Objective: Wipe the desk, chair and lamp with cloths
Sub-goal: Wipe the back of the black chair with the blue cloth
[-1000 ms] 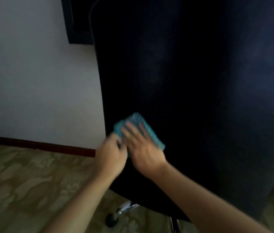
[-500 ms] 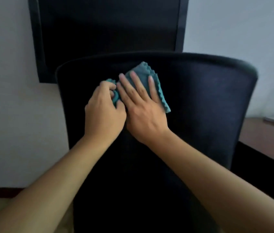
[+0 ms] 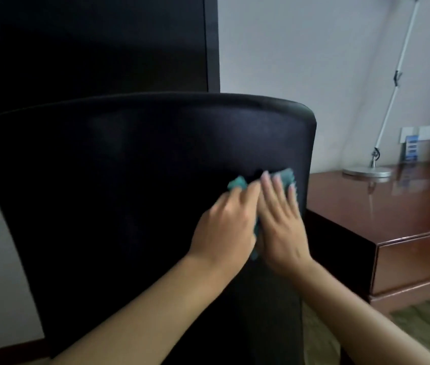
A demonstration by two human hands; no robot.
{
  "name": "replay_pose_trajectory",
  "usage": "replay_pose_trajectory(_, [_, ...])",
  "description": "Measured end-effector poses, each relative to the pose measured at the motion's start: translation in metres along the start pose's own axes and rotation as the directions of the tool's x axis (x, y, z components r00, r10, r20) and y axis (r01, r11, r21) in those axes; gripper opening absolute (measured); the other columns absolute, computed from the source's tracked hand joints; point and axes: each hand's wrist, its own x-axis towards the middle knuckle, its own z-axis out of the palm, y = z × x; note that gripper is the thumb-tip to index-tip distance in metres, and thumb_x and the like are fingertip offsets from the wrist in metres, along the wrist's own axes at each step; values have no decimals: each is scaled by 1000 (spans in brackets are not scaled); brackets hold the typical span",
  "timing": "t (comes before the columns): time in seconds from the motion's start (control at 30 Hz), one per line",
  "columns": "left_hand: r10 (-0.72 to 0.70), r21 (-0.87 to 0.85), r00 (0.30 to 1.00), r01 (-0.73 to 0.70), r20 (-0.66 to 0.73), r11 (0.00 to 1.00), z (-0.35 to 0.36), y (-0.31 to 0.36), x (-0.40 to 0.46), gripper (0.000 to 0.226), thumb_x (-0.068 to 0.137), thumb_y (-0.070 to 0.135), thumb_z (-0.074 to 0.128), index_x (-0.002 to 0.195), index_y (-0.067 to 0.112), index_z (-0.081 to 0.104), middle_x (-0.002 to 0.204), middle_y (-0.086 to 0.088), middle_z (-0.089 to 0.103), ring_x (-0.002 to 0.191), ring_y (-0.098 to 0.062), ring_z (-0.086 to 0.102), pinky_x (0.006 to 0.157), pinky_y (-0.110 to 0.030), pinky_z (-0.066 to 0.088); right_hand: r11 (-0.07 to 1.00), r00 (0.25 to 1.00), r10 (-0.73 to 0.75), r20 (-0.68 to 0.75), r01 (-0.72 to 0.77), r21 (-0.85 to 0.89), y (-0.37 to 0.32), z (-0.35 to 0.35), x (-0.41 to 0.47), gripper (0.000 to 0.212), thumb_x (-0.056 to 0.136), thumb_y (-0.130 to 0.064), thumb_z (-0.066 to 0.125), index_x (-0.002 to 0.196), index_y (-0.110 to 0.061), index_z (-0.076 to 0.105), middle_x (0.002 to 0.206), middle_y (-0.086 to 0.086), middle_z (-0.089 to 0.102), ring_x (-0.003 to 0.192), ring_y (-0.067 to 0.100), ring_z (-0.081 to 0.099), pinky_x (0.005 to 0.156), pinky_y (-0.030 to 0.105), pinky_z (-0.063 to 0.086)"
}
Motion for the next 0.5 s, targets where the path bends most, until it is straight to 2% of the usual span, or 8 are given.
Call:
replay_pose_trajectory(0.07, [50,41,998,-49,-35,998,-5,22,39,34,87,7,57,121,12,58,104,-11,67,91,-27,68,74,-36,57,984,984,177,-36,-176,37,11,-7,21,67,95,-6,60,152,-1,25,161,12,9,152,26,2,123,54,10])
replay_pose_trajectory(0.1, [72,68,997,-70,-29,995,-3,30,50,35,92,9,41,124,13,54,109,-11,64,97,-26,66,78,-35,56,966,967,254,-16,-253,53,11,-8,22,68,97,-9,60,154,-1,23,161,11,5,152,26,-2,124,53,9])
replay_pose_trajectory(0.17, [93,164,994,-101,57,981,11,43,50,53,90,15,13,135,13,42,122,-11,58,108,-24,61,85,-33,54,930,934,353,49,-356,85,9,-5,6,68,100,-15,58,154,-2,19,162,12,2,152,29,-3,124,54,11])
replay_pose_trajectory(0.2, [109,204,989,-127,100,971,23,46,42,57,91,15,9,140,13,36,126,-11,55,111,-23,59,88,-32,53,918,923,376,75,-383,108,6,-2,-7,66,101,-17,56,154,-3,18,161,13,4,152,32,1,123,55,14])
replay_pose_trajectory(0.27, [102,235,977,-145,185,961,46,47,19,47,99,13,21,145,9,30,129,-13,53,114,-24,58,91,-31,51,908,917,391,78,-398,130,-1,5,-35,62,100,-24,49,150,-3,19,159,16,12,150,36,11,120,58,21])
replay_pose_trajectory(0.37, [41,220,953,-111,301,969,66,44,-4,43,99,15,48,141,7,39,127,-16,56,114,-25,59,94,-32,51,910,925,377,47,-379,169,-5,13,-62,60,98,-24,47,148,-2,23,155,18,24,147,28,19,117,51,23])
replay_pose_trajectory(0.43, [-14,173,947,-44,321,984,66,42,-6,42,92,15,63,132,8,52,120,-15,63,108,-25,65,90,-33,55,903,918,389,71,-396,168,-5,10,-64,65,96,-17,58,149,-4,24,155,16,27,147,27,23,118,49,26])
replay_pose_trajectory(0.5, [-73,60,933,56,352,997,61,40,0,40,82,13,76,119,8,64,110,-13,70,98,-24,70,80,-32,60,877,884,444,145,-462,135,-2,4,-59,66,90,-8,71,147,-3,37,155,15,32,146,29,29,116,50,34])
